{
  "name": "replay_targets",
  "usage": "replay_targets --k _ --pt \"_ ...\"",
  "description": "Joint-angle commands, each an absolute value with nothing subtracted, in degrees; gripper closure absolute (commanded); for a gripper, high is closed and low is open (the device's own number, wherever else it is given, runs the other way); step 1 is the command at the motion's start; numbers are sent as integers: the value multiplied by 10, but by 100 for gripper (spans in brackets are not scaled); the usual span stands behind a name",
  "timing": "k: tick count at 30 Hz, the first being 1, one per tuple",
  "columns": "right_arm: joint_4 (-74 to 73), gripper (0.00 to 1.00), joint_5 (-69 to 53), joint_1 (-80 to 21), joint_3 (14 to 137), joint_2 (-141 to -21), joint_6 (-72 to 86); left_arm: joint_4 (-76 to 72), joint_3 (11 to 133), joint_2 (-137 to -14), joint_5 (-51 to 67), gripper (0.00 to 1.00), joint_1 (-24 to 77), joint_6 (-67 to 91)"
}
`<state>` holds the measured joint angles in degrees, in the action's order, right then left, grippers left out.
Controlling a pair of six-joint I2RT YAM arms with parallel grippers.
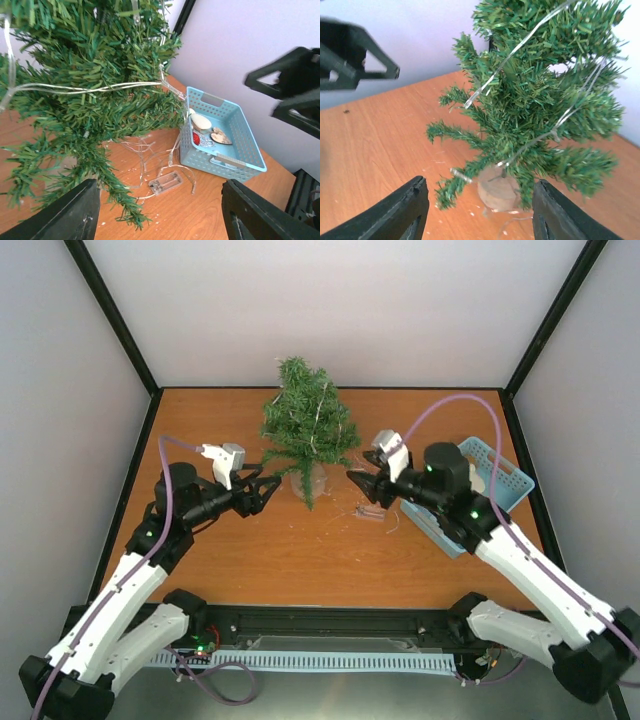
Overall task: Decorate the small christmas tree
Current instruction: Wrap the decoration item around the Christmas tree.
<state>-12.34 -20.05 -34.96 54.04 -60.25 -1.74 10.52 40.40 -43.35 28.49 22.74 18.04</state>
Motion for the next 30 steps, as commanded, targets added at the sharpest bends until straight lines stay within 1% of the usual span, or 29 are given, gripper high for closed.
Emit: replay_targets --k 1,5,8,9,11,13,16,19,26,28,30 --pt "-122 40 -156 -352 453 -526 -226 151 444 -416 241 32 232 117" --pt "-111 40 -116 -340 411 -526 -324 180 451 -400 226 26 233 78" --pt "-104 41 -98 -306 419 -563 -336 180 432 -376 219 23 232 62" --pt "-89 41 -103 -295 417 -570 -333 182 425 -370 220 23 232 55" --pt "-44 42 -156 -258 399 -584 -332 188 416 -361 219 22 232 37" --pt "-1 41 -206 -247 379 -601 -367 186 404 -351 209 21 232 23" --pt "56 41 -210 -245 372 -653 -407 167 379 -335 199 21 232 21" --pt "54 41 -218 -244 402 -724 -445 161 372 -331 199 20 232 21" --pt "114 42 -232 -243 416 -811 -499 166 370 -316 175 21 232 15" --pt "137 43 -230 -243 415 -827 -503 166 369 -310 163 20 232 15" --pt "160 48 -234 -243 412 -843 -509 166 369 -305 162 20 232 16"
